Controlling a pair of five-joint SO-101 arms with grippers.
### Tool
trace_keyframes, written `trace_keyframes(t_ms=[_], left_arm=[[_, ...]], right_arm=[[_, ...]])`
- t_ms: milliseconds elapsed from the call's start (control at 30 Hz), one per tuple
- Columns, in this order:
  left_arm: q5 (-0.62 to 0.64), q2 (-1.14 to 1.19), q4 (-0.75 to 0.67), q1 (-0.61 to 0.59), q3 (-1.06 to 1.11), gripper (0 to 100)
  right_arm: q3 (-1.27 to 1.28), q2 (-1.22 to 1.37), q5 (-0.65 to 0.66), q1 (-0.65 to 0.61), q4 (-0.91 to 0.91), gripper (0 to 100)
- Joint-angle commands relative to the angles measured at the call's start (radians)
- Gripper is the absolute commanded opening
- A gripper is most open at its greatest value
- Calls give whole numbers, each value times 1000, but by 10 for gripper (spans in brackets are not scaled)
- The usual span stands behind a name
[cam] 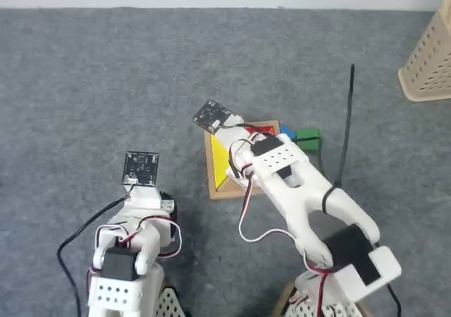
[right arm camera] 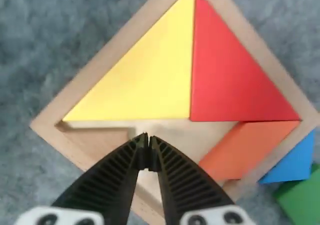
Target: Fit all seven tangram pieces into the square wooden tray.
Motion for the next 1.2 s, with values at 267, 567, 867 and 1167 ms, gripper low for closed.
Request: trace_keyframes(t_ms=[267, 567, 867, 1167], left_arm=[[-5, -15, 5, -2, -8, 13], [-5, -15, 5, -2, -8, 13], [-5, -15, 5, -2, -8, 13], [-5, -15, 5, -2, -8, 13]], right_arm=[[155, -133, 120, -62, 12, 7], [135, -131, 121, -4, 8, 7], [94, -65, 81, 56, -68, 7], [-86, 70, -5, 61, -77, 7]])
